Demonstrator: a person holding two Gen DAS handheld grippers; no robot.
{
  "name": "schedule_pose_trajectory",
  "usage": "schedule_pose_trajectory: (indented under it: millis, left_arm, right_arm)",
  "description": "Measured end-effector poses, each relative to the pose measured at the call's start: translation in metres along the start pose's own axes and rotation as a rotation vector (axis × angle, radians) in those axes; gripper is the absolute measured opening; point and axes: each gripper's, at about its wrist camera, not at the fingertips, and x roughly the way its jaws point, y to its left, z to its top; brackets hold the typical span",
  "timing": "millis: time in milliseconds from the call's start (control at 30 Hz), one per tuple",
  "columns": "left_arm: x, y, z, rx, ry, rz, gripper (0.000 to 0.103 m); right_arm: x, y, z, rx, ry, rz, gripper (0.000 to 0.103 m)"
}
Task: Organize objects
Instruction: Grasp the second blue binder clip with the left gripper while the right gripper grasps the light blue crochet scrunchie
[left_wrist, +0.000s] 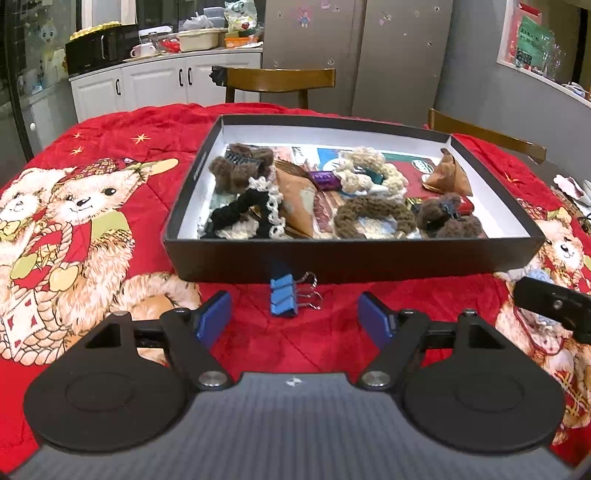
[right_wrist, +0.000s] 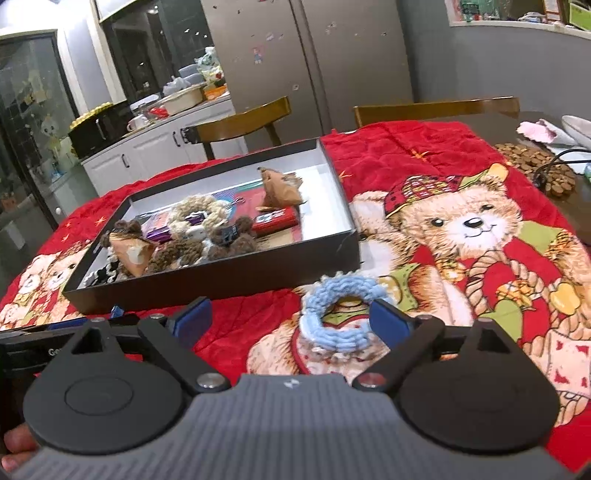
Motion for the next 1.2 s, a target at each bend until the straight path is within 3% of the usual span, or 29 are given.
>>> schedule_pose_trajectory:
  millis: [133,333,400,467,533,633,700,767,867,1033,1200]
  left_arm:
    - [0.007,0.004,0.002,-0.016,0.017,0.017,0.073]
    - [0.010,0.000,-0.001,0.016,-0.001,0.044,0.072]
    - [0.011,-0.001,-0.002,0.022,-0.008,0.056,0.066]
    - [0.010,-0.002,-0.004,0.031,-0.032,0.085,0.048]
    - [0.010,-0.002,-0.004,0.033,-0.043,0.100,0.044]
    - [0.009,-0.005,-0.006,0.044,-0.059,0.113,0.042]
    - [0.009,-0.006,-0.008,0.053,-0.069,0.121,0.042]
    - [0.008,-0.007,-0.010,0.058,-0.077,0.126,0.042]
    - [0.008,-0.009,-0.013,0.064,-0.092,0.132,0.042]
    - [0.007,-0.011,-0.014,0.084,-0.103,0.145,0.042]
    - [0.007,-0.011,-0.014,0.082,-0.105,0.148,0.041]
  right_arm:
    - [0.002,-0.002,0.001,-0.015,0.010,-0.004,0.096]
    - [0.008,0.001,-0.002,-0.067,0.035,-0.038,0.096]
    - [0.011,-0.001,-0.003,-0.052,0.047,-0.041,0.094]
    - [0.015,-0.004,-0.003,-0.035,0.076,-0.026,0.086]
    - [0.015,-0.005,-0.003,-0.035,0.072,-0.039,0.080]
    - [0.015,-0.003,-0.004,-0.051,0.065,-0.066,0.071]
    - [0.015,0.000,-0.006,-0.071,0.060,-0.096,0.062]
    - [0.016,0.003,-0.006,-0.098,0.053,-0.142,0.045]
    - [0.015,0.004,-0.007,-0.126,0.041,-0.166,0.032]
    - [0.015,0.011,-0.012,-0.172,0.016,-0.188,0.026]
    - [0.012,0.004,-0.007,-0.113,0.006,-0.153,0.020]
